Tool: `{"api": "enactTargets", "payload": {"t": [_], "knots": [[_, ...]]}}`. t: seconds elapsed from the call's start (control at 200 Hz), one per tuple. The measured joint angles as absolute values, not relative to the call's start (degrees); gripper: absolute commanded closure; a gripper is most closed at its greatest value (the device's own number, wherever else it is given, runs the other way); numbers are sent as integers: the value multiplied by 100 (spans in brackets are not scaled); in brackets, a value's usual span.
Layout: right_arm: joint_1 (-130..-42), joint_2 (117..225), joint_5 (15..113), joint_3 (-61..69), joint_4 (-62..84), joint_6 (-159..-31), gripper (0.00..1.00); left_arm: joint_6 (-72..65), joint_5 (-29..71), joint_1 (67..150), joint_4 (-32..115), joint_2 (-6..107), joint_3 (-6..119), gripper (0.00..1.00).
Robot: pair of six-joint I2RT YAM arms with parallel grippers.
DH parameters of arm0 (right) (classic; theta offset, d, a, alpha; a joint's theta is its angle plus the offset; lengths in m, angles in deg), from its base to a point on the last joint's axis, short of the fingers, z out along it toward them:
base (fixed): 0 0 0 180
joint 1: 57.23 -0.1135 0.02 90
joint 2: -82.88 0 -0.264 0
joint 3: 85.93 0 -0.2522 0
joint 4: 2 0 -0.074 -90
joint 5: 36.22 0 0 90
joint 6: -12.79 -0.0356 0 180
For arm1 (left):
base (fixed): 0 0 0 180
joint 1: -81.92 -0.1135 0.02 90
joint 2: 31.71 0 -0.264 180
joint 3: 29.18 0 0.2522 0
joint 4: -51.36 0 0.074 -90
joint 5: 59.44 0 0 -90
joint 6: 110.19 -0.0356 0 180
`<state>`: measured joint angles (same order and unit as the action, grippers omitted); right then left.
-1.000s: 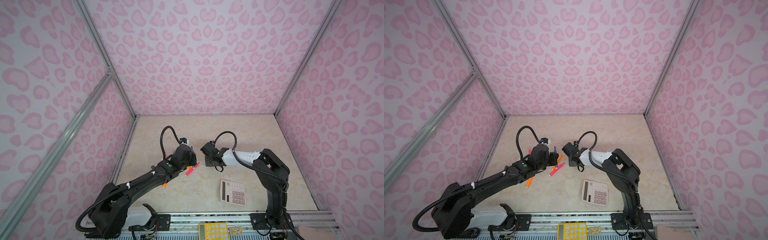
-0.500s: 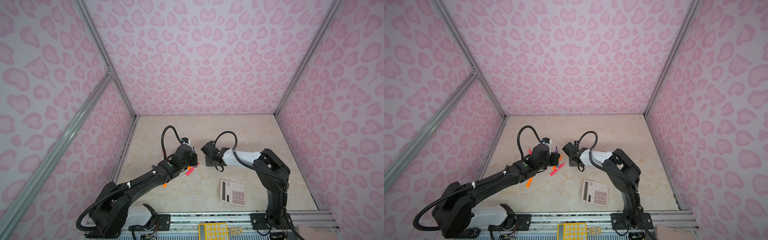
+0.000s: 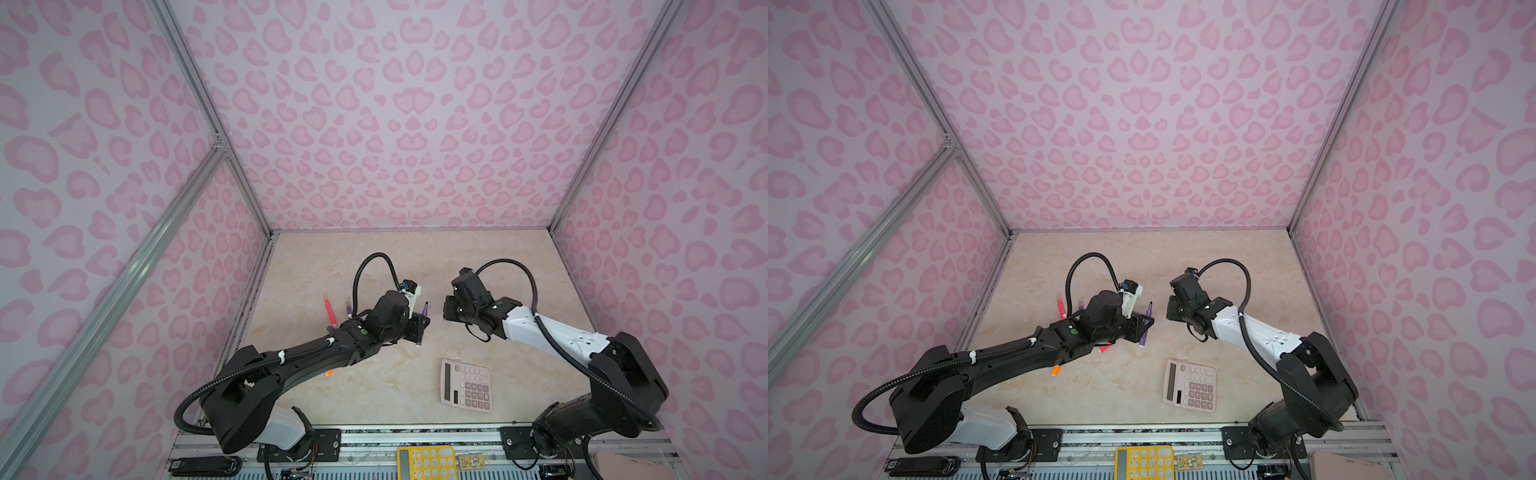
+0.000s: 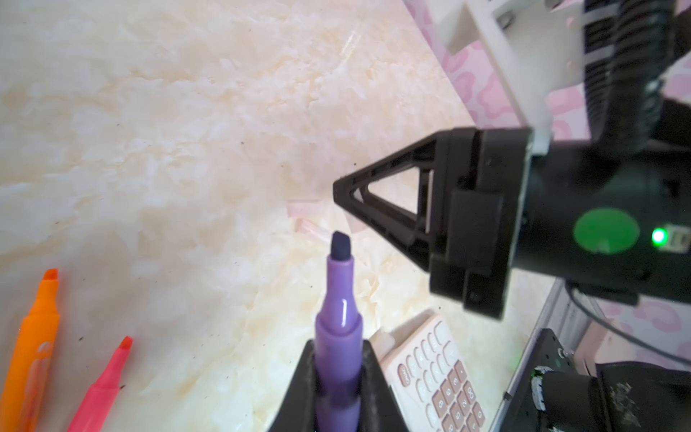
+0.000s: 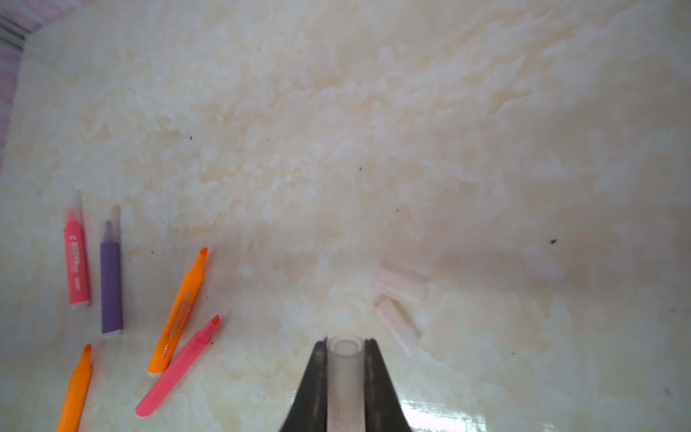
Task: Insert the pens into the pen caps
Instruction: 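Lift the cap and bring it toward the marker in the left gripper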
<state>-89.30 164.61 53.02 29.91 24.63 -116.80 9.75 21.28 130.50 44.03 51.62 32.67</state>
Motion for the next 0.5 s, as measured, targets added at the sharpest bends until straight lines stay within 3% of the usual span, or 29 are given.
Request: {"api": "enactTargets", "payload": {"t": [0.3,0.5], "knots": [[-8312,14420,5763,4550,998,-12176,100,905,1733,13139,4718,5243,3267,97],[-8274,14459,5914,4423,56,-12742,100,865,1820,13131,4812,4946,3134,97]]}}
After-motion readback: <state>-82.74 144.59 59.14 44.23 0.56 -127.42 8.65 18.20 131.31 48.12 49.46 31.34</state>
